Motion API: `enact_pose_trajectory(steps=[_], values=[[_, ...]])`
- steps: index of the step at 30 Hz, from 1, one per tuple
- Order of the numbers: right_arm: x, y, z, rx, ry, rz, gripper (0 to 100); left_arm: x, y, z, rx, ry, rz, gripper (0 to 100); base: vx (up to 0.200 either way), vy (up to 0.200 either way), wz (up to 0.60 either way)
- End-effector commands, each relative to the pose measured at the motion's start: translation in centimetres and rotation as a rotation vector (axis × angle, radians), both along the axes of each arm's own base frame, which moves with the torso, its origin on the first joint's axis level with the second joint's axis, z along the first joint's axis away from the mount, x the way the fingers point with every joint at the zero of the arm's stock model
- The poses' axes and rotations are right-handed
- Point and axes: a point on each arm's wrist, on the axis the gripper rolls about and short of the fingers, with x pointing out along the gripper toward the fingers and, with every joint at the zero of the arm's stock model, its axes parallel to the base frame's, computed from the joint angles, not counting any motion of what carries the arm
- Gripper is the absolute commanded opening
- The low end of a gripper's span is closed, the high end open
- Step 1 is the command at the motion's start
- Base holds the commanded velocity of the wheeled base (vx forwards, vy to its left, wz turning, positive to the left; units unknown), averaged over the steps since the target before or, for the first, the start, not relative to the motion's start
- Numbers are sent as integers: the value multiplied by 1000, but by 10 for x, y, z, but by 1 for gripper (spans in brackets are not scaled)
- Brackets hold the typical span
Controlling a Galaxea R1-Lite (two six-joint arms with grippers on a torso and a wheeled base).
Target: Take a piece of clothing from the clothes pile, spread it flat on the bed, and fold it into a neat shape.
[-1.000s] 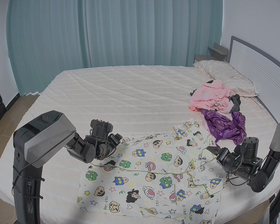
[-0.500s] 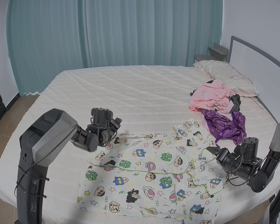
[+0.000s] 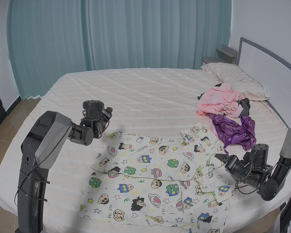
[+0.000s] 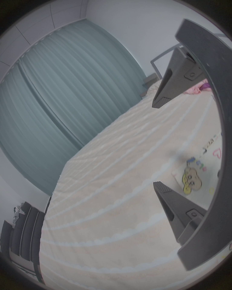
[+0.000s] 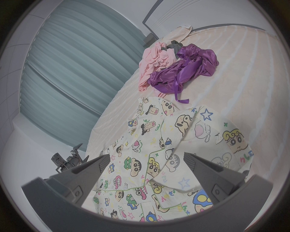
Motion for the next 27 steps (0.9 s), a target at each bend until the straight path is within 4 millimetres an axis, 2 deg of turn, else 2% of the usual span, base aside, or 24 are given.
enact_pose_trajectory(steps=[1,4,6,7,8,10,14,20,23,27], values=[[0,0,0,-1,3,-1,100,-8,7,-19,19,85,5,100,0,0,0],[-1,-1,0,-3,2,-4,100,-19,11,-18,25,116,-19,100,0,0,0],[-2,0,-1,-6,6,-1,100,-36,18,-12,11,148,-67,100,0,0,0],[-2,0,-1,-6,6,-1,100,-36,18,-12,11,148,-67,100,0,0,0],[-2,0,-1,-5,6,0,100,-48,20,-7,-11,160,-124,100,0,0,0],[-2,-1,-2,-6,11,0,100,-55,22,-7,-13,173,-176,100,0,0,0],[-2,-1,-2,-6,11,0,100,-56,25,-14,50,186,-231,100,0,0,0],[-2,0,-2,-8,12,4,100,-52,26,-43,234,228,-368,100,0,0,0],[-3,1,-3,-8,15,10,100,-51,25,-49,279,225,-427,100,0,0,0],[-5,5,-3,-8,17,25,100,-40,19,-50,302,188,-448,100,0,0,0]])
